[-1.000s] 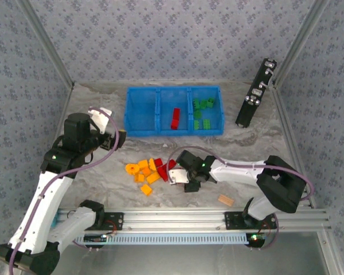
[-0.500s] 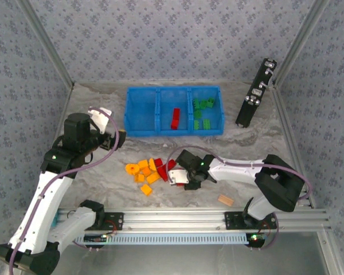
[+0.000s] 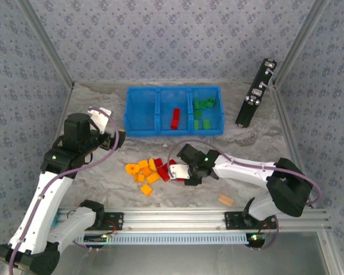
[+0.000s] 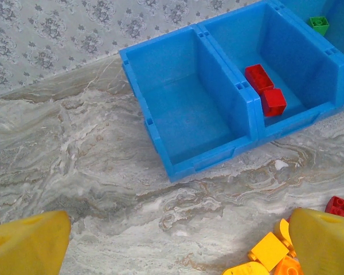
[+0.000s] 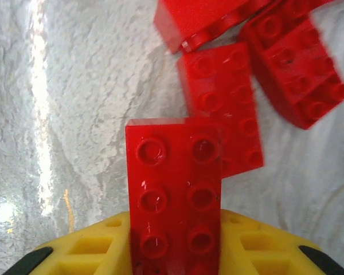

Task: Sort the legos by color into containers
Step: Pick up the lego from the bottom-center of the table, then place the lego in the container.

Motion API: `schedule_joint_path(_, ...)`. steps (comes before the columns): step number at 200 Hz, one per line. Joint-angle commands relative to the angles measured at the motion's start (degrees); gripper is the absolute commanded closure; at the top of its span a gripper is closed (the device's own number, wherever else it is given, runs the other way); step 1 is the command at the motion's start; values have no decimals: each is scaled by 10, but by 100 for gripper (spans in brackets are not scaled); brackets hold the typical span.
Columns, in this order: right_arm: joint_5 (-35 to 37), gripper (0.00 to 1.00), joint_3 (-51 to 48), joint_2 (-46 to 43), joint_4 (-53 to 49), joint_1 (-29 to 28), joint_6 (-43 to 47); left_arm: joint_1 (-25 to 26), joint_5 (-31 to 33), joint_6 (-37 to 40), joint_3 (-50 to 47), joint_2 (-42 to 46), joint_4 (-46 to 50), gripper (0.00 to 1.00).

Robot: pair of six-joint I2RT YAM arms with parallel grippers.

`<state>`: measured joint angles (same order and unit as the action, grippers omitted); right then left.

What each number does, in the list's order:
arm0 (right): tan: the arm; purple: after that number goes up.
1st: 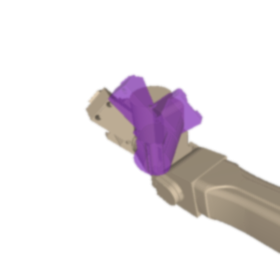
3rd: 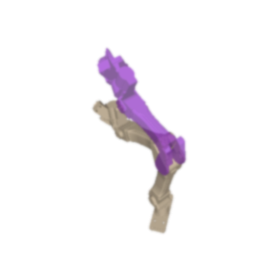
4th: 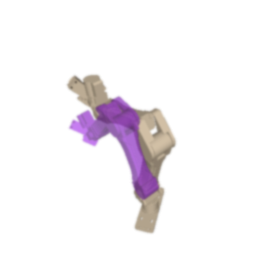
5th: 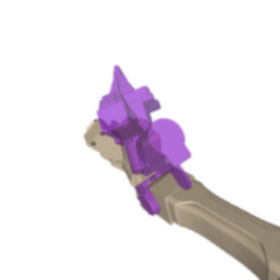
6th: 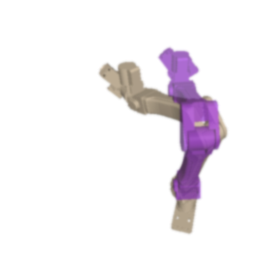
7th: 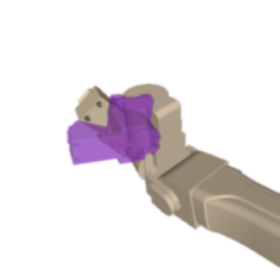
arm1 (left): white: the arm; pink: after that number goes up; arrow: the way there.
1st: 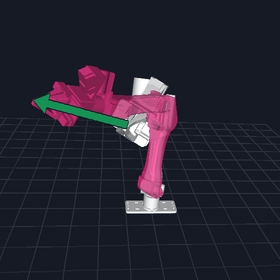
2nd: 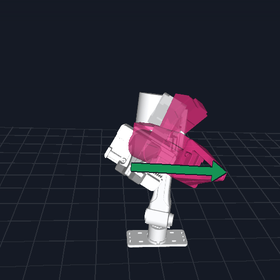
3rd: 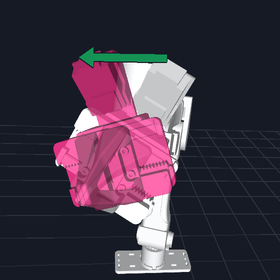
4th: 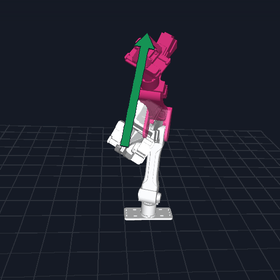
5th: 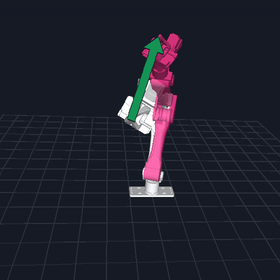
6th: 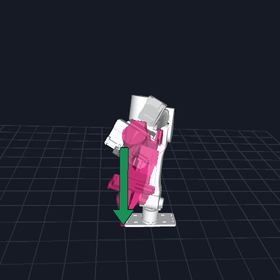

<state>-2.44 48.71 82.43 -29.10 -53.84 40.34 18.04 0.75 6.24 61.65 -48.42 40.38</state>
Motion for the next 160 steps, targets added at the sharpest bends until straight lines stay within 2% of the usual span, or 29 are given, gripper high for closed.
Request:
schedule_joint_path(1,-17,67,37,-20,-24,18,-3,-3,0,9,-4,1,-11,2)
schedule_joint_path(25,-31,68,73,-18,-9,64,2,-3,4,9,-2,4,-11,2)
schedule_joint_path(49,-33,68,108,9,46,102,5,-3,5,11,-8,10,-11,2)
schedule_joint_path(88,18,68,220,113,96,120,14,-3,-4,9,-12,13,-29,1)
schedule_joint_path(160,141,72,399,323,113,130,-55,-6,-22,-7,-16,34,-18,1)
